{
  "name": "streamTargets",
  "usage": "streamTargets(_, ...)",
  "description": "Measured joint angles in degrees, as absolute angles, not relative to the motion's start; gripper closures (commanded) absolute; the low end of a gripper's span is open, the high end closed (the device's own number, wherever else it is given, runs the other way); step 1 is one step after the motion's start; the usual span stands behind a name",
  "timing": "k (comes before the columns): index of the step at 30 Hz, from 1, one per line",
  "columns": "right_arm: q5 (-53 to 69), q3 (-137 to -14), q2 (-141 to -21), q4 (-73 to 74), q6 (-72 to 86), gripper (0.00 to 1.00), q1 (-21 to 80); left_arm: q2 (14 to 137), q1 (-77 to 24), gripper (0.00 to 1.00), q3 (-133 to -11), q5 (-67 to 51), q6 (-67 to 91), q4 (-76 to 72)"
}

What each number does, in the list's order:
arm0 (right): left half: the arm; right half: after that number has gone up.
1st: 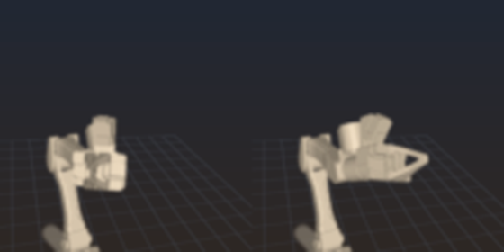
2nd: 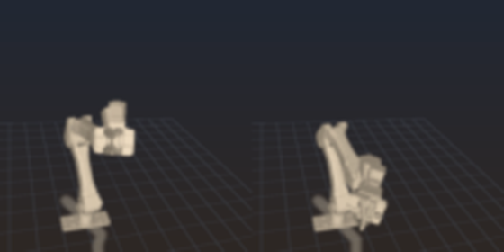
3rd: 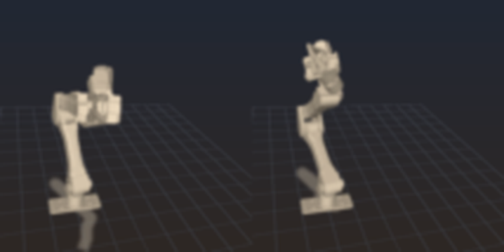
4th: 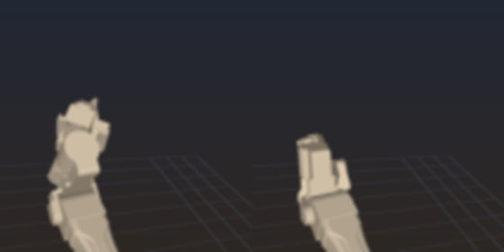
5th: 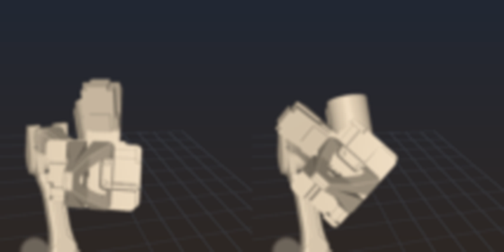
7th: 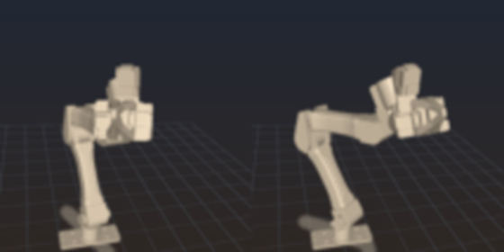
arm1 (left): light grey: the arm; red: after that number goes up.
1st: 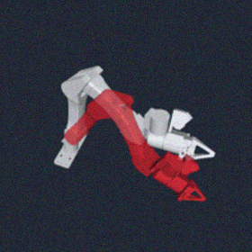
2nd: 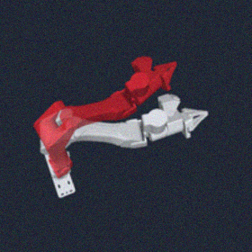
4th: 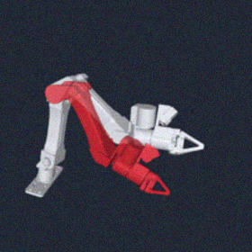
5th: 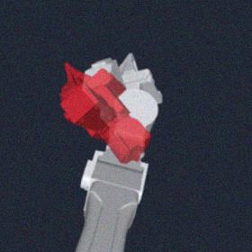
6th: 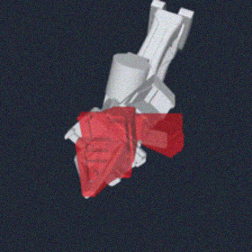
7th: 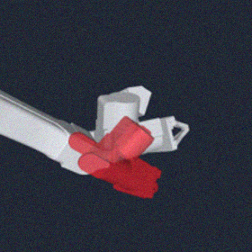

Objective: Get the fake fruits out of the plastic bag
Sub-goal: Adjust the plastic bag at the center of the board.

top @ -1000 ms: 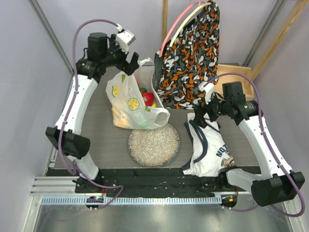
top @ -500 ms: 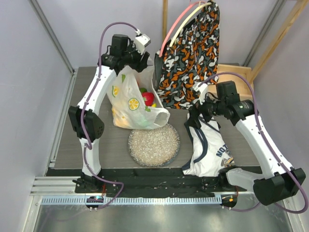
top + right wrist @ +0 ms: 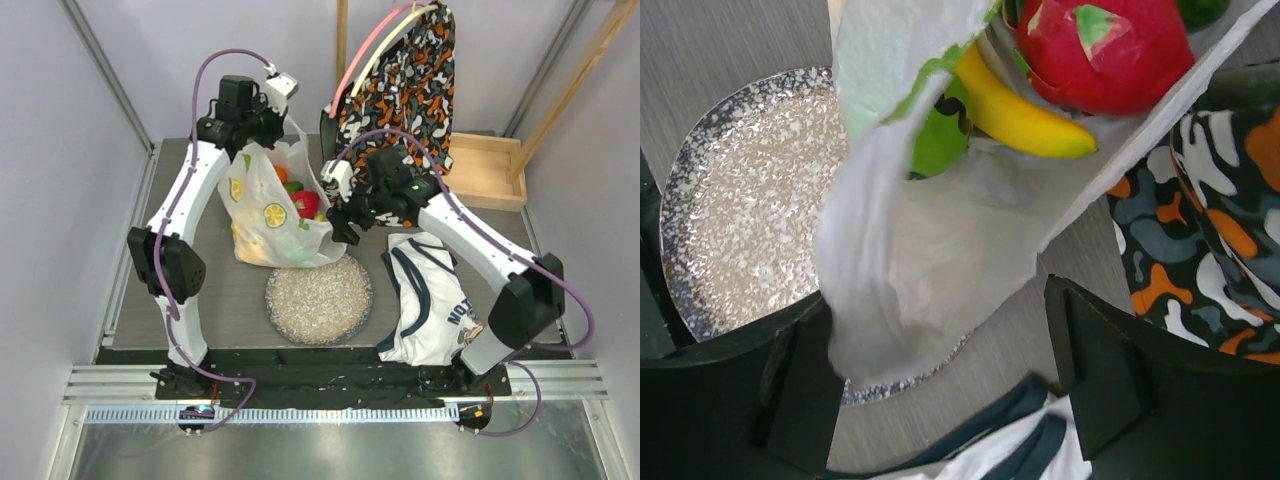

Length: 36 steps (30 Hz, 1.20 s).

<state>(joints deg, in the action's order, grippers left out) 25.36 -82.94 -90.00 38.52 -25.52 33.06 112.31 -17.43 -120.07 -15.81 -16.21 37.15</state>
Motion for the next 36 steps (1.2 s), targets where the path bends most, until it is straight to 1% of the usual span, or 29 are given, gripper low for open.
streamTargets(1, 25.1, -83.5, -91.6, 38.0, -26.2, 0.46, 33.5, 111.7, -17.0, 1.00, -119.6, -15.6, -16.0, 37.1)
streamTargets(2, 25.0, -84.0, -93.2, 37.7, -27.0, 0.57, 34.0, 111.0, -16.3, 1.00, -119.4, -15.5, -15.6, 37.2)
streamTargets(4, 24.4, -85.2, -95.9, 37.4, -28.6, 0.87, 35.1, 110.0, -14.5, 1.00, -119.2, -15.4, -15.0, 37.3)
streamTargets(5, 24.1, -86.0, -97.0, 37.4, -29.4, 0.99, 35.5, 109.6, -13.6, 1.00, -119.1, -15.3, -14.5, 37.3)
streamTargets(8, 21.8, -92.1, -102.3, 36.4, -29.8, 0.99, 36.8, 108.4, -8.8, 1.00, -119.9, -12.8, -12.3, 39.1)
streamTargets(10, 19.8, -98.2, -106.3, 34.3, -29.6, 0.99, 37.3, 108.9, -5.0, 1.00, -124.0, -10.6, -10.7, 42.7)
streamTargets(12, 16.9, -107.1, -111.5, 31.5, -28.8, 0.99, 37.8, 110.0, -1.1, 1.00, -130.1, -9.4, -9.0, 46.2)
streamTargets(15, 12.5, -123.6, -121.5, 25.3, -27.8, 0.99, 37.9, 110.9, 3.5, 1.00, -137.1, -7.4, -7.5, 47.1)
streamTargets(17, 9.2, -137.1, -130.1, 18.8, -27.7, 0.99, 37.9, 111.2, 5.2, 1.00, -140.0, -5.9, -7.4, 46.5)
streamTargets(19, 7.3, -144.6, -135.5, 13.4, -28.0, 0.99, 37.9, 111.7, 5.4, 1.00, -142.3, -4.4, -7.0, 45.5)
streamTargets(20, 6.5, -147.2, -137.7, 10.3, -28.4, 0.99, 37.9, 112.2, 5.2, 1.00, -143.3, -3.9, -6.6, 45.2)
streamTargets(22, 5.5, -148.0, -139.8, 5.7, -29.3, 0.99, 37.9, 113.0, 4.7, 1.00, -144.8, -2.7, -6.1, 43.6)
streamTargets(24, 4.9, -145.0, -139.6, 1.7, -30.0, 0.99, 37.9, 112.9, 4.5, 1.00, -144.7, -2.7, -5.9, 43.0)
streamTargets(26, 4.9, -136.6, -136.0, -1.9, -30.4, 0.99, 37.8, 109.6, 4.5, 1.00, -138.9, -3.7, -5.9, 41.5)
streamTargets(28, 6.1, -122.8, -129.1, -5.1, -31.6, 0.99, 37.8, 103.4, 4.5, 1.00, -128.3, -5.2, -6.0, 40.5)
streamTargets(30, 8.4, -106.3, -119.7, -6.9, -34.2, 0.99, 37.8, 92.1, 4.5, 1.00, -110.0, -6.5, -6.0, 38.1)
streamTargets(31, 9.6, -99.0, -115.2, -7.0, -35.6, 0.96, 37.8, 86.4, 4.5, 1.00, -101.4, -7.1, -6.0, 37.5)
streamTargets(32, 11.2, -91.5, -110.1, -6.6, -37.1, 0.83, 37.8, 80.4, 4.5, 1.00, -93.4, -7.7, -5.9, 37.0)
streamTargets(33, 12.1, -87.5, -107.0, -5.8, -38.1, 0.72, 37.9, 76.1, 4.5, 1.00, -88.2, -8.0, -5.8, 37.3)
streamTargets(34, 13.1, -82.9, -103.5, -5.0, -39.2, 0.65, 38.0, 71.1, 4.4, 1.00, -82.3, -8.5, -5.4, 37.0)
streamTargets(35, 14.1, -78.5, -99.8, -2.9, -40.5, 0.51, 38.2, 65.5, 4.4, 1.00, -76.2, -9.0, -4.8, 37.1)
streamTargets(36, 14.8, -76.4, -97.8, -1.1, -40.7, 0.45, 38.3, 62.1, 4.4, 1.00, -73.0, -9.3, -4.3, 37.6)
